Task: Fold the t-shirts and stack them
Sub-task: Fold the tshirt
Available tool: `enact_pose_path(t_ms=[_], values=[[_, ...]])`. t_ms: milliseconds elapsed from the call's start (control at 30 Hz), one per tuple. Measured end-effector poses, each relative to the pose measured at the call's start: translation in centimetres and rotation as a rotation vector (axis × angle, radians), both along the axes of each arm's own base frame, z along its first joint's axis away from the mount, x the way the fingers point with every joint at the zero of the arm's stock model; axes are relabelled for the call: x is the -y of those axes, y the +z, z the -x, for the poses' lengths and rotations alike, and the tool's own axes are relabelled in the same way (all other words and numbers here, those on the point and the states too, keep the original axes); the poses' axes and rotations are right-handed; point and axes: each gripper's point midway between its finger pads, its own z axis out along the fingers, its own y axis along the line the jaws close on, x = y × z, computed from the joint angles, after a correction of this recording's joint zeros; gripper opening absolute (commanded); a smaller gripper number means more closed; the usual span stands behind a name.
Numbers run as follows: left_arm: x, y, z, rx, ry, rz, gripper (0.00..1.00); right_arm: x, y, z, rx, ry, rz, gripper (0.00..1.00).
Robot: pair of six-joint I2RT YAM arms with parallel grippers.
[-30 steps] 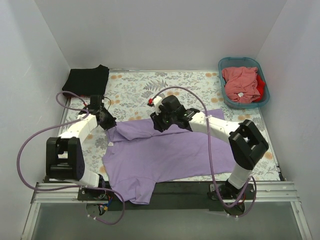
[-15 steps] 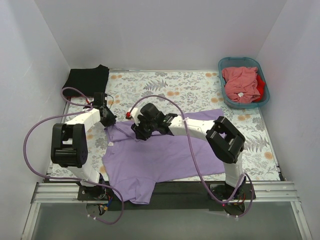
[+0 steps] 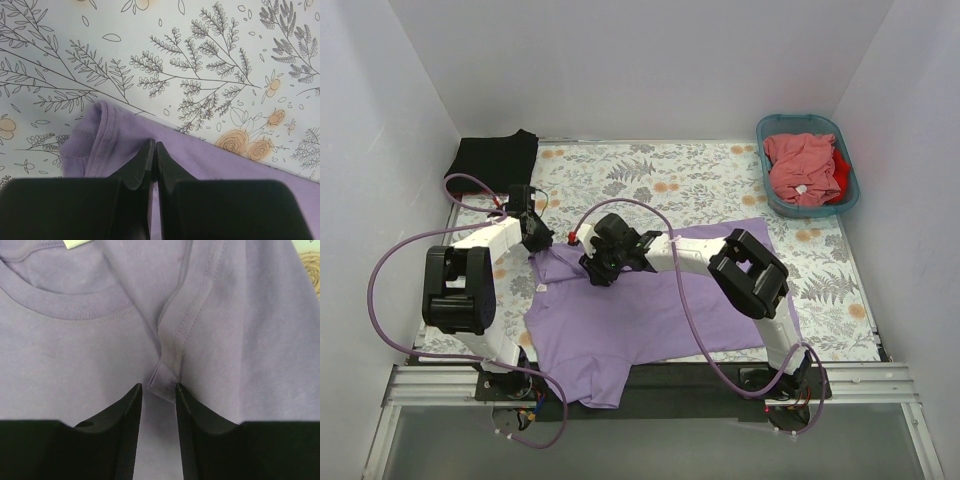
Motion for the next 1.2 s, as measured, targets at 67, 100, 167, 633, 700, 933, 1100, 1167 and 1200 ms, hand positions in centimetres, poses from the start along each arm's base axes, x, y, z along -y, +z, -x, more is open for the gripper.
enact_pose_path(t_ms=[67,100,167,633,700,933,1100,1167,1200], values=[[0.0,0.0,0.0,0.0,-0.001,0.0,0.0,-0.3,0.2,-0.2,0.005,-0.001,-0.006,0.4],[0.0,0.0,0.0,0.001,-0.001,0.0,0.0,-0.3,0.1,-0.3,0.005,-0.001,-0.006,0.4],[0.1,0.0,0.0,0.002,-0.002,0.0,0.0,-0.4,-0.1,-0.3,0.003,-0.001,-0.004,0.39],[0.1,0.4,-0.1,0.013,-0.005,-0.002,0.0,-0.4,-0.1,-0.6,0.013,-0.014,-0.003,0.01],[0.1,1.0,-0.1,0.026,-0.003,-0.003,0.0,-0.3,0.0,-0.6,0.013,-0.014,-0.001,0.01],[0.0,6.7,1.5,0.136,0.021,0.014,0.0,0.6,2.1,0.6,0.001,0.032,0.007,0.01],[0.2,6.5,6.1,0.096,0.029,0.042,0.0,2.3,2.7,2.6,-0.036,0.1,0.038,0.01],[0.6,5.8,8.2,0.057,0.029,0.065,0.0,3.2,2.9,3.4,-0.047,0.125,0.056,0.01],[0.7,5.7,8.8,0.047,0.029,0.072,0.0,3.4,3.0,3.5,-0.047,0.133,0.063,0.01]])
